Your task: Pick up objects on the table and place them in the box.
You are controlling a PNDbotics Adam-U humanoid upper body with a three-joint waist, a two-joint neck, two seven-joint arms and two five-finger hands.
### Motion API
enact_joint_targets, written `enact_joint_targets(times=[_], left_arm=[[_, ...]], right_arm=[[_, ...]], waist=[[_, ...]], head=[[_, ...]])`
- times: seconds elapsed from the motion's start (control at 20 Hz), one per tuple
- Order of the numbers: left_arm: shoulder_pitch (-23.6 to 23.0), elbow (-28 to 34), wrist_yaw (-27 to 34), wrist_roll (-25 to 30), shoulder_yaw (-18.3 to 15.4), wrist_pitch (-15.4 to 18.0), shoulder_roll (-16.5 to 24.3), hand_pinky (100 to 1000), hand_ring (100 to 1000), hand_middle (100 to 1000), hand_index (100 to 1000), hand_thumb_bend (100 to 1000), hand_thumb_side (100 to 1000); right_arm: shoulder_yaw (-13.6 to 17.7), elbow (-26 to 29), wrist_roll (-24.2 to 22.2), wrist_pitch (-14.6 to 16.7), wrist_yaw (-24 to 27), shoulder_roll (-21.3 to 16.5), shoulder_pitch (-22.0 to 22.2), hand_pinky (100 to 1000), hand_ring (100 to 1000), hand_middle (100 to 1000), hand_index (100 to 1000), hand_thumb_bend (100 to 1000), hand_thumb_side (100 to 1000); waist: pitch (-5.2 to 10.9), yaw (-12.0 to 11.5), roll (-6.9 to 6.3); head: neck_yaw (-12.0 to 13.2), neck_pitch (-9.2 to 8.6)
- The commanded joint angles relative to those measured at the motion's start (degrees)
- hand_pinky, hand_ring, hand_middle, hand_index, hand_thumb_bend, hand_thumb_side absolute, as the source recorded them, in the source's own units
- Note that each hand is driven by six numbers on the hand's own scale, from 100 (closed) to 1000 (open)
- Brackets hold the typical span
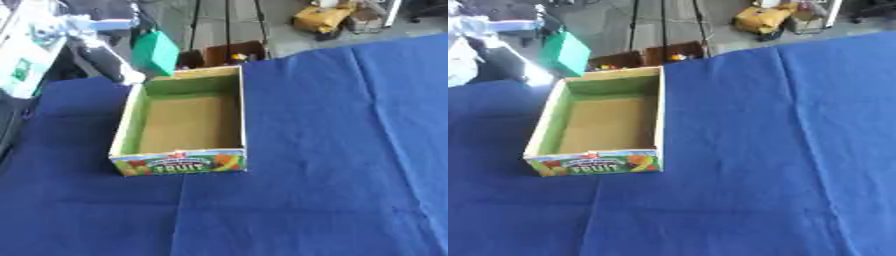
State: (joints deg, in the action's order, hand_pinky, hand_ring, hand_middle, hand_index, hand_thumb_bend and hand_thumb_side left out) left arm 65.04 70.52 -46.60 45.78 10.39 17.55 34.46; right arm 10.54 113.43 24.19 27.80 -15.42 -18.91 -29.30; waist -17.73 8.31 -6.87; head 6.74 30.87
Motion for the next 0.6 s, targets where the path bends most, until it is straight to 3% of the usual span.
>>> enact_joint_targets(times=[0.05,0.6], left_arm=[[2.03,-3.73,-2.83,0.25,-0.41,1.81,-1.12,410,594,638,713,100,364],[3.60,-14.46,-17.26,-4.34,0.04,3.65,-7.14,433,606,648,709,100,374]], right_arm=[[0.02,1.16,-0.42,0.17,0.58,-0.90,-1.08,667,672,494,687,100,780],[-0.01,1.16,-1.11,0.54,1.43,-0.68,-2.22,670,673,491,687,100,776]], waist=[[0.71,0.26,0.15],[-1.18,2.35,-0.36]], head=[[0.70,-1.05],[2.12,-2.25]])
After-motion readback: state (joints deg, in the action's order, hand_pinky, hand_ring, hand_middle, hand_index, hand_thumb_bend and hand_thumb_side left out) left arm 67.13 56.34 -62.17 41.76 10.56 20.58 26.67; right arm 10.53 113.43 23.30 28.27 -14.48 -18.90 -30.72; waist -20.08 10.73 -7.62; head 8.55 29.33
